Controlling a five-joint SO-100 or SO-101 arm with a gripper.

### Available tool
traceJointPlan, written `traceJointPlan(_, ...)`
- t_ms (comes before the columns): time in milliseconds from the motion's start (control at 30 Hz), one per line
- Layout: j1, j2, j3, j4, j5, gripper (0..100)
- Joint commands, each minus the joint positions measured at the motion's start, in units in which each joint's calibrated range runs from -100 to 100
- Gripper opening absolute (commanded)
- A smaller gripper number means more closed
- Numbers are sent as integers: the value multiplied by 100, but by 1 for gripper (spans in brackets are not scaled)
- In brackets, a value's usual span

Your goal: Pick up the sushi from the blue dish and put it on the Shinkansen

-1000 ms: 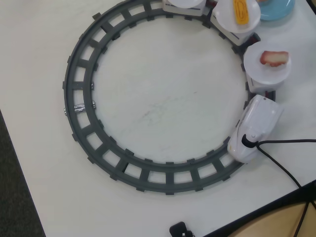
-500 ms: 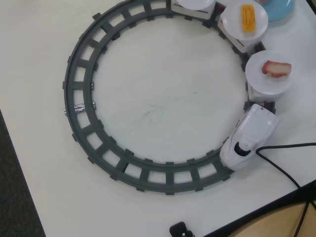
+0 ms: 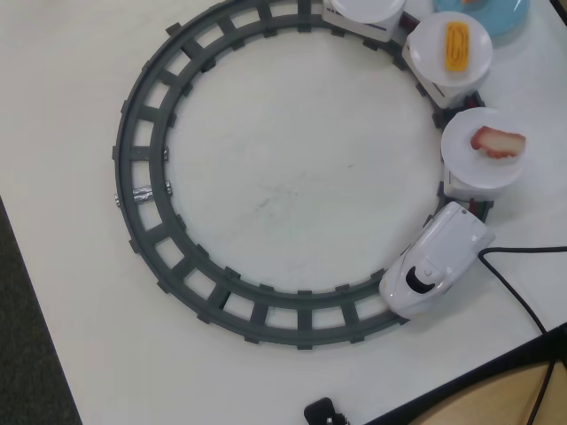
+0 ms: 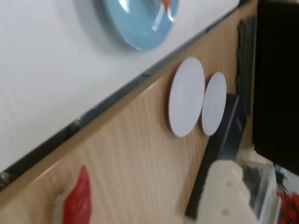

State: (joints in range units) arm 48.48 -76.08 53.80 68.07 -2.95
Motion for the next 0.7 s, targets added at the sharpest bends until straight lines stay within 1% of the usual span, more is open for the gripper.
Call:
traceJointPlan(0, 2, 1024, -1197, -16, -35, 22)
traceJointPlan(233, -16, 3646, -2912, 61, 91, 22)
traceJointPlan(367, -42, 5299, -3989, 207, 432, 22)
traceJointPlan(533, -68, 7245, -5641, 395, 704, 23)
traceJointPlan(667, -306, 8623, -7032, 600, 961, 22)
